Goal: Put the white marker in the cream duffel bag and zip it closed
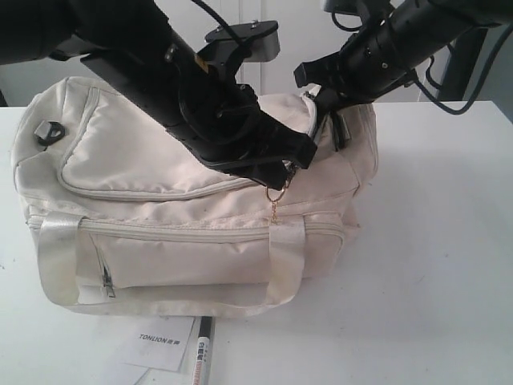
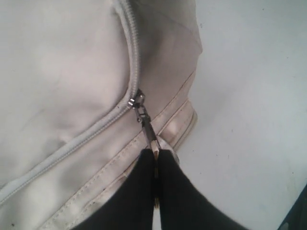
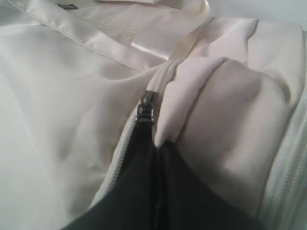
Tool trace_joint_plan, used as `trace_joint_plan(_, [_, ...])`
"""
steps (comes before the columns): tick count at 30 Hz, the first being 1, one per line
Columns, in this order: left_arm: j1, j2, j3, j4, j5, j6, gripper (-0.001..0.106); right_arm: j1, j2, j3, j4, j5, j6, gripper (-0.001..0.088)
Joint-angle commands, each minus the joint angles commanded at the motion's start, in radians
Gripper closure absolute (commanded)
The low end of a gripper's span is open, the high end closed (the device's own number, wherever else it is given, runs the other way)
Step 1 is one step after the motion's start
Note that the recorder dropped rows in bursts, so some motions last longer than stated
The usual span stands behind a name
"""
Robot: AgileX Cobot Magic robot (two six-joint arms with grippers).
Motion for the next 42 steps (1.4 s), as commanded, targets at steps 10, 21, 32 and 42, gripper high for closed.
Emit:
trace_joint_plan(10, [0.000, 0.000, 0.000, 0.000, -0.073, 0.000, 0.105, 0.000, -0.035, -0.022, -0.006, 0.060, 0.024, 0.0513])
trace_joint_plan(21, [0.000, 0.000, 0.000, 0.002, -0.096, 0.027, 0.105, 0.000, -0.135, -0.047, -0.076, 0.283, 0.201, 0.0384])
trace_joint_plan(32, [0.000, 0.000, 0.000, 0.002, -0.087, 0.027, 0.105, 0.051, -0.137, 0.087, 0.024, 0.208, 0.287, 0.0384])
trace_joint_plan(42, [0.000, 0.000, 0.000, 0.002, -0.087, 0.025, 0.105, 0.070, -0.110, 0.142, 0.027, 0.085, 0.309, 0.0384])
